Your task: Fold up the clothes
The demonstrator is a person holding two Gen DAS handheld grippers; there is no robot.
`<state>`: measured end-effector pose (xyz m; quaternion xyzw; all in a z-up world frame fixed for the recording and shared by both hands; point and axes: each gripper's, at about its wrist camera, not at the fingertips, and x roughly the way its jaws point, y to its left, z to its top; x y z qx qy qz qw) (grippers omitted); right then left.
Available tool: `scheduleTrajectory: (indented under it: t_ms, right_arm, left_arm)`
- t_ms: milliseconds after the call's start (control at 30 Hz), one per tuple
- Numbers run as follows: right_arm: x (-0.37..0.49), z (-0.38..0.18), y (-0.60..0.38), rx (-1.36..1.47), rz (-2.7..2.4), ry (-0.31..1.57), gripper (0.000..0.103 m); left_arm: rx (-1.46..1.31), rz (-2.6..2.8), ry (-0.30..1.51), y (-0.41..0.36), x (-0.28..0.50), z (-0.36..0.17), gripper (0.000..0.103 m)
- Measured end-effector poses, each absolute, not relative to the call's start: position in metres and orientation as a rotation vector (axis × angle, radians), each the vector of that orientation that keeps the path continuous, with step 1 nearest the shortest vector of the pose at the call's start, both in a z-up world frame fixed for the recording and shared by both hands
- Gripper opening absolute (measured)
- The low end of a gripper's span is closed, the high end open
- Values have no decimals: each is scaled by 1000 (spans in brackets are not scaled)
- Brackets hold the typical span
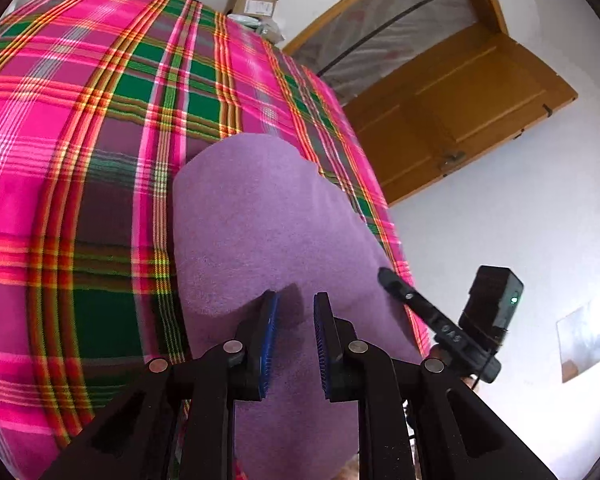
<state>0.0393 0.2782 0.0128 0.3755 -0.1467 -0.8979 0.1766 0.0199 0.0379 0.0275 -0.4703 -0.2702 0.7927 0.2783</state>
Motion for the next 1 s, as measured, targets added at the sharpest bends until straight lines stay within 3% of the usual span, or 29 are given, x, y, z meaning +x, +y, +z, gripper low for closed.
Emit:
scheduleTrajectory:
  t_ms: [333, 567, 700, 767, 1000]
  right_arm:
    - [63, 44, 266, 947, -2692, -276, 12]
    - [96, 38, 220, 917, -2646, 36, 12]
    - [93, 13, 217, 1016, -2625, 6, 12]
    - [97, 10, 222, 1003, -2628, -46, 12]
    - [94, 14, 224, 1058, -2599, -87, 12]
  left_arm:
    - [-1244, 2165, -722, 34, 6, 42, 19]
    - [-1252, 2160, -721, 37, -21, 40, 18]
    - [-1261, 2094, -821, 30, -25, 24, 17]
    - [-1251, 2119, -785, 30, -23, 23, 8]
    - [-1231, 2138, -708, 33, -9, 30, 8]
